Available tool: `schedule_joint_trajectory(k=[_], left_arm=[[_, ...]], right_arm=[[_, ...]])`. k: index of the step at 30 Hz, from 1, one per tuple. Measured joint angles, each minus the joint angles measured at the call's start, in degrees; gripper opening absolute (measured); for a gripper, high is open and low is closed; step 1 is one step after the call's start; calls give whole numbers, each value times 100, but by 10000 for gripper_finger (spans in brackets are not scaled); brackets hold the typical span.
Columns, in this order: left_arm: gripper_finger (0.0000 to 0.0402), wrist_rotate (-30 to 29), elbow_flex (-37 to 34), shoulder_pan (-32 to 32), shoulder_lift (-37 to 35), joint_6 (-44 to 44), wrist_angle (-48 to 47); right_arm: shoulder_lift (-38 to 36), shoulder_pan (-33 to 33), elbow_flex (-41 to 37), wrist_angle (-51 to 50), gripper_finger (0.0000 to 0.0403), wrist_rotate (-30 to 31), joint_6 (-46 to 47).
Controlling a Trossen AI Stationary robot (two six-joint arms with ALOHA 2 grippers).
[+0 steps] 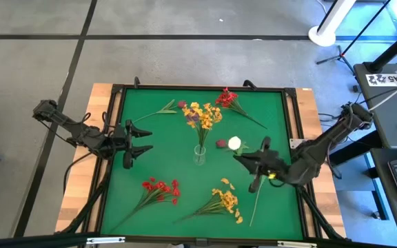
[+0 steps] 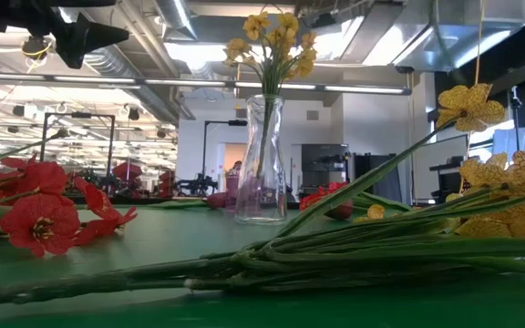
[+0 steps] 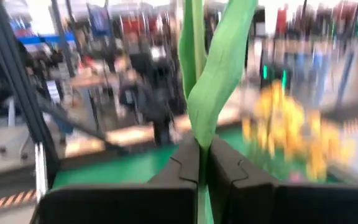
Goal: Sort flowers into vase by color
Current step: Put the left white flower into the transparent vase
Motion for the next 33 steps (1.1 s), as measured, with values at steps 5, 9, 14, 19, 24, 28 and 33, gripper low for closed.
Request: schedule_joint_trajectory(k=[5,9,14,19,24,28,33], left_arm=[[272,-9,0,0,0,-102,-1],[272,-9,0,-2,0,-119,-42],[272,-9,0,-2,0,-140,-70],[272,-7,0,-2,0,-161,-70],[272,10,0,-2,0,-161,-107],[272,10,0,-2,0,-192,-211],[272,11,0,-4,0,-292,-256]], right_arm=[[198,-521,9,1574,8,-1125,-1509],[490,-1117,9,2072,5,-2063,-1701],[1158,-1926,9,3265,12,-3051,-1695],[1594,-2422,6,3672,6,-3413,-1562],[1844,-2582,4,3666,10,-3560,-1352],[1960,-2566,4,3608,13,-3518,-1294],[2043,-2569,2,3409,8,-3460,-1105]])
